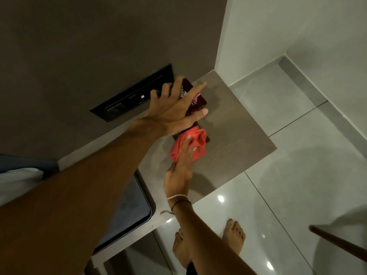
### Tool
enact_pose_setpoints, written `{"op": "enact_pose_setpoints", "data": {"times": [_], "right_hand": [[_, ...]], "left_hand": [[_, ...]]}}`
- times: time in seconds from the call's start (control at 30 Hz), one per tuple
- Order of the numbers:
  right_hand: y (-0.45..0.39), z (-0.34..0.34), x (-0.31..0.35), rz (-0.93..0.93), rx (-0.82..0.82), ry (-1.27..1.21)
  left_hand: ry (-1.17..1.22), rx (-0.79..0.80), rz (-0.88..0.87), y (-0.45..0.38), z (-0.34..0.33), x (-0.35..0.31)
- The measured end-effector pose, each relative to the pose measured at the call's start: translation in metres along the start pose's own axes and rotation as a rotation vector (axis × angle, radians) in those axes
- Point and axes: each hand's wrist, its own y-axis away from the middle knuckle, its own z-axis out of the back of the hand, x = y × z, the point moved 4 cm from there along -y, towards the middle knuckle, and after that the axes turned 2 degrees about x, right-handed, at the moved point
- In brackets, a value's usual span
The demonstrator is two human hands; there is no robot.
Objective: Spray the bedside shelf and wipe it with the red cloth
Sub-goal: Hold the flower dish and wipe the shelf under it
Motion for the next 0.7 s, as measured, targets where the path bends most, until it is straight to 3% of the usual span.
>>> {"op": "enact_pose_setpoints", "data": {"times": [0.07, 0.17, 0.23, 0.4, 0.5, 0.6, 0.7], "right_hand": [[0.012, 0.002, -0.012, 0.041, 0.091, 0.025], [0.026, -0.001, -0.02, 0.143, 0.382, 0.156], [0.038, 0.006, -0.017, 0.159, 0.478, 0.058], [0.059, 0.05, -0.021, -0.27, 0.485, -0.689], [0.06, 0.086, -0.048, -0.586, 0.46, -0.917], [0.06, 0.116, -0.061, -0.602, 0.487, -1.111], [0.051, 0.134, -0.059, -0.588, 0.529, -1.156]], "left_hand": [[-0.018, -0.01, -0.005, 0.002, -0.001, -0.002], [-0.037, -0.04, -0.01, 0.007, -0.004, -0.006], [-0.061, -0.061, -0.01, 0.01, -0.007, -0.01], [-0.116, -0.094, -0.017, 0.024, -0.027, -0.025], [-0.116, -0.147, -0.006, 0.031, -0.034, -0.033], [-0.078, -0.157, 0.004, 0.039, -0.029, -0.037], [0.182, -0.369, 0.108, 0.078, -0.022, -0.031]]}}
